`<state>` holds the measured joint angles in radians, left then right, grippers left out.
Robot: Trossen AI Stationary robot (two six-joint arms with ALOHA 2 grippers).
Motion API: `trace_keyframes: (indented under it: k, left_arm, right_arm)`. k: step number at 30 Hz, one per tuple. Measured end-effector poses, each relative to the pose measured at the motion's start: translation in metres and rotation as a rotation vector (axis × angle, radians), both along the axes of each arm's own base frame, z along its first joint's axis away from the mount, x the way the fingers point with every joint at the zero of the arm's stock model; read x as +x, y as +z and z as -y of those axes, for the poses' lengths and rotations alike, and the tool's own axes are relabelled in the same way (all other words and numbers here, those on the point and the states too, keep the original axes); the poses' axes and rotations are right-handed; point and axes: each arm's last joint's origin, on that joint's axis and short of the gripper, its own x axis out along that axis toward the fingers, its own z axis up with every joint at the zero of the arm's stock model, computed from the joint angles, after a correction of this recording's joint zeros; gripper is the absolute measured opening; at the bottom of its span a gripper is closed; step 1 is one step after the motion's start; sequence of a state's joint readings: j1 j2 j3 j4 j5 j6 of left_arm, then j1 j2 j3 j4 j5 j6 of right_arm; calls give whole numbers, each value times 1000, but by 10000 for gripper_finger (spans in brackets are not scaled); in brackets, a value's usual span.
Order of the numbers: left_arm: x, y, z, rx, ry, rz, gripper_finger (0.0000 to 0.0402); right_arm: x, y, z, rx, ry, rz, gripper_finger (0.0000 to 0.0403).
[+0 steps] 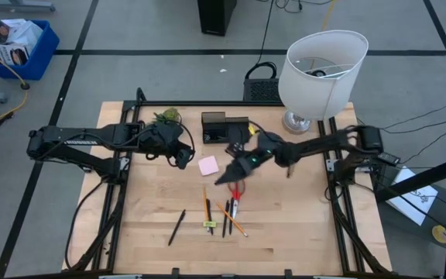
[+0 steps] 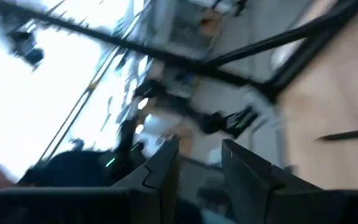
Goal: Pick and place office supplies into organizer
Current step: Put the orange pencil into the black desk organizer
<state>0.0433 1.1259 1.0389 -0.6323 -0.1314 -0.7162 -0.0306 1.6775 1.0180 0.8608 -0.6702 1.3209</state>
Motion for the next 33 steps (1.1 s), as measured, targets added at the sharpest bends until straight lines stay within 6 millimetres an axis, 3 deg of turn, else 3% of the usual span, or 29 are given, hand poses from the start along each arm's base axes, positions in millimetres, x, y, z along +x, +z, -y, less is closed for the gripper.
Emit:
trace_keyframes:
  k: [6, 11, 17, 23, 33]
  left_arm:
    - [0, 0, 0, -90, 92, 21, 120]
    - [0, 0, 0, -180, 161, 39, 120]
    - [0, 0, 2, -169, 141, 36, 120]
    - [0, 0, 2, -100, 80, 20, 120]
    - [-2, -2, 3, 36, -113, -45, 120]
  right_arm:
    - [-36, 52, -41, -70, 40, 149, 110]
    - [-79, 66, -69, -194, -49, 49, 110]
    - [-116, 68, -100, -299, -366, -116, 109]
    - [-107, 42, -130, -217, -518, -246, 104]
    - [-67, 8, -188, -95, -469, -456, 88]
